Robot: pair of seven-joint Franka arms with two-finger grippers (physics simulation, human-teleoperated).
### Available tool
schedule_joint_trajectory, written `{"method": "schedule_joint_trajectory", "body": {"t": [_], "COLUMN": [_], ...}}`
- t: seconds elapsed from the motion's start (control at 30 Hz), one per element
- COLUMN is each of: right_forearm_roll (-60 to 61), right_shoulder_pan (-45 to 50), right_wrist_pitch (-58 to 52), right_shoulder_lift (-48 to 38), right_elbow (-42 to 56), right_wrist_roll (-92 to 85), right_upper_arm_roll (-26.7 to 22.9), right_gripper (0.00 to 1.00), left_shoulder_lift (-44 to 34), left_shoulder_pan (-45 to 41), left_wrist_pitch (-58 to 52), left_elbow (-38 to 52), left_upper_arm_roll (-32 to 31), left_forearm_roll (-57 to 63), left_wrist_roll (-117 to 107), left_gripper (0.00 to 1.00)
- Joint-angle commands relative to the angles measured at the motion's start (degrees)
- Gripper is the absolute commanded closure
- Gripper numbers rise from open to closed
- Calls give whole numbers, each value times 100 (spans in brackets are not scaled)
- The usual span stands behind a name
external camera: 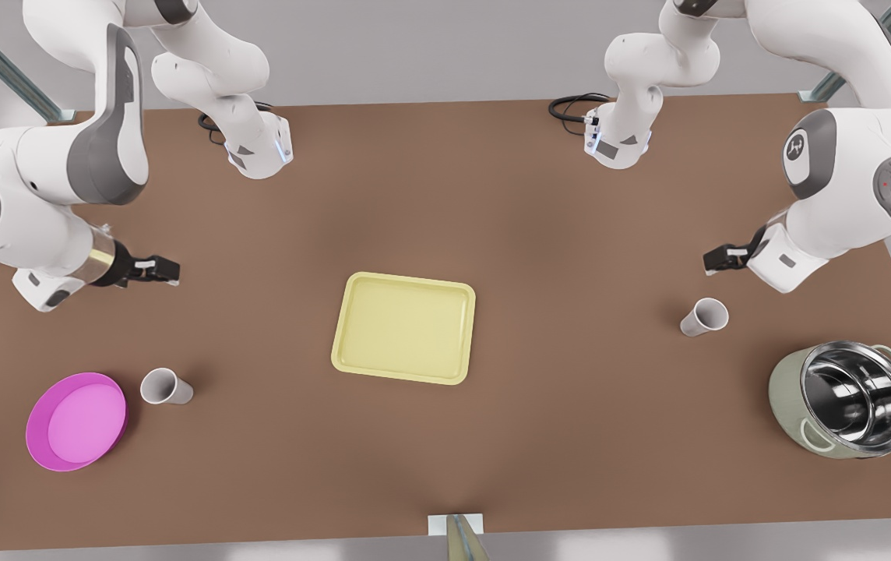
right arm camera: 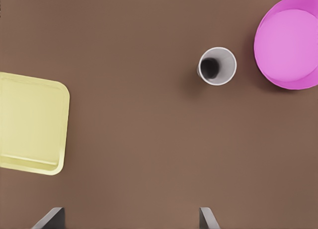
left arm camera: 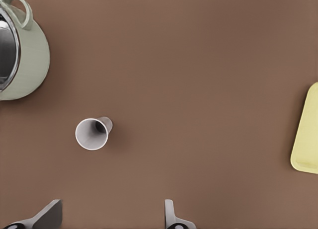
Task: Use both arms to respectively pick up the white IKEA cups from the middle-left and middle-right positions, then place the white IKEA cups onto the middle-middle tray, ensuring that the cups remain upright and do not tip over
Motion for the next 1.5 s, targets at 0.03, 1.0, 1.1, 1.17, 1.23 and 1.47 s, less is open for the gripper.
{"method": "schedule_joint_trajectory", "body": {"t": [0.03, 1.0, 1.1, 1.17, 1.23, 1.47], "right_forearm_roll": [-51, 301, 301, 301, 318, 415], "right_shoulder_pan": [-12, -1550, -1542, -1542, -1550, -1550], "right_wrist_pitch": [312, 3440, 3511, 3581, 3712, 3739], "right_shoulder_lift": [29, 3272, 3264, 3264, 3264, 3431], "right_elbow": [-8, 563, 378, 290, 124, 115], "right_wrist_roll": [-224, -1024, -1033, -1033, -1033, -1059], "right_upper_arm_roll": [-12, -3, 6, 6, 15, 15], "right_gripper": [0, 0, 0, 0, 0, 0], "left_shoulder_lift": [-6, 1611, 1620, 1620, 1585, 2252], "left_shoulder_pan": [0, 589, 571, 545, 545, -554], "left_wrist_pitch": [207, 4074, 4004, 3934, 3925, 1798], "left_elbow": [2, -2907, -2907, -2898, -2889, -104], "left_upper_arm_roll": [10, 1048, 1030, 1030, 1021, 117], "left_forearm_roll": [-9, -659, -677, -677, -668, -659], "left_wrist_roll": [-187, 1800, 1800, 1800, 1800, -1301], "left_gripper": [0, 64, 65, 72, 79, 79]}}
